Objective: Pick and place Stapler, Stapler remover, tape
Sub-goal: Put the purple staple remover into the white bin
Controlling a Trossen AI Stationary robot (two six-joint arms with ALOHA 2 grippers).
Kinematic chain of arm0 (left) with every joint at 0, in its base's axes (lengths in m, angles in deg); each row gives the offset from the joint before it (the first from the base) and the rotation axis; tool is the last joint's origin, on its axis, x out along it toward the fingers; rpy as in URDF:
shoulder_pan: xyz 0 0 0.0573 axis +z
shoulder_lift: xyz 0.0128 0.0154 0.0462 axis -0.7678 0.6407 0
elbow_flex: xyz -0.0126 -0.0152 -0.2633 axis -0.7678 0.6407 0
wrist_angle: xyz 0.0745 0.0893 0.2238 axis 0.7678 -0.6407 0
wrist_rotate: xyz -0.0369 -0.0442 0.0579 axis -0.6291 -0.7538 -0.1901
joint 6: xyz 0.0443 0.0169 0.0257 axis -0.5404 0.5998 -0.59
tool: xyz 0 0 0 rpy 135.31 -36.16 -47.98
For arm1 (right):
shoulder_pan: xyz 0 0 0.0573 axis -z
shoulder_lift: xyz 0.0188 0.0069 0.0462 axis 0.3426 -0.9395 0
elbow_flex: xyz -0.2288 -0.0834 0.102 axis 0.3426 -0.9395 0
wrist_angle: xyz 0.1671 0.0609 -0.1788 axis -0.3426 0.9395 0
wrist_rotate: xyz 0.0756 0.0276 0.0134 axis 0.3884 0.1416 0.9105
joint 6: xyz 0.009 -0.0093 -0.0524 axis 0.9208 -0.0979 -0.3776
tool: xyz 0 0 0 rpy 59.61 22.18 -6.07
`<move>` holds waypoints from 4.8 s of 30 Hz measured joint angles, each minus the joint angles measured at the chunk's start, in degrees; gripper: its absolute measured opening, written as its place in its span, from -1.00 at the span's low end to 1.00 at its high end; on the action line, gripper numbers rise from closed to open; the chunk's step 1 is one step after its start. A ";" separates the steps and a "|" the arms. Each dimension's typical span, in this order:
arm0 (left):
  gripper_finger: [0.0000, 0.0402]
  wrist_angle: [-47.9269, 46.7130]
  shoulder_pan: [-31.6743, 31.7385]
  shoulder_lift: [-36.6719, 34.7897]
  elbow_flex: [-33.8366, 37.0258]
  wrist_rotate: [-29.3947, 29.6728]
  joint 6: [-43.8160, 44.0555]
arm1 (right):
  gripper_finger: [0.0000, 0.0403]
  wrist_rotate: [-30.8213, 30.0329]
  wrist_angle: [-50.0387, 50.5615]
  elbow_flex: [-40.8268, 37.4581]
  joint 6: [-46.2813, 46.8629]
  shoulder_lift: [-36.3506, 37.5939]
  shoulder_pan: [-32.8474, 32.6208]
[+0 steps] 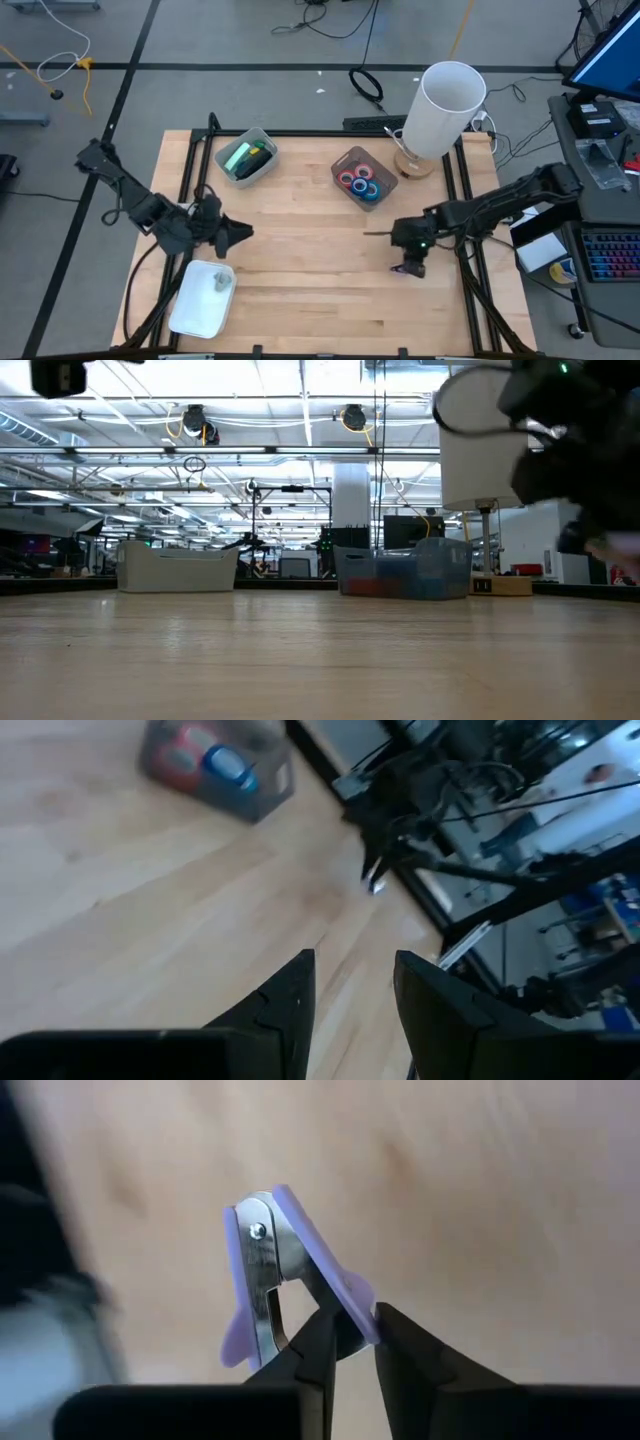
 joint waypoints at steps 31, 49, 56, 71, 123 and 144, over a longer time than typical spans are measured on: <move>-0.32 47.96 19.94 24.77 0.04 -23.43 -28.83 | -0.78 -21.93 -70.15 5.74 8.26 -6.97 5.23; -0.32 57.51 26.65 30.42 0.05 -32.47 -28.77 | -0.78 -17.12 -69.93 14.95 7.40 -17.44 7.89; -0.33 57.04 27.00 30.38 0.09 -33.11 -28.42 | -0.78 -16.65 -69.87 15.80 7.40 -18.35 8.77; -0.84 56.07 29.08 30.38 -0.02 -33.16 -30.22 | -0.78 -20.43 -69.43 15.72 8.34 -18.51 9.32; -0.94 -20.81 -2.51 13.29 0.00 -62.76 37.96 | -0.26 9.53 -65.09 15.82 13.40 -17.76 13.15; -0.91 -16.05 -10.58 24.46 5.87 -58.05 46.61 | -0.27 9.52 -65.14 15.82 12.97 -17.76 13.98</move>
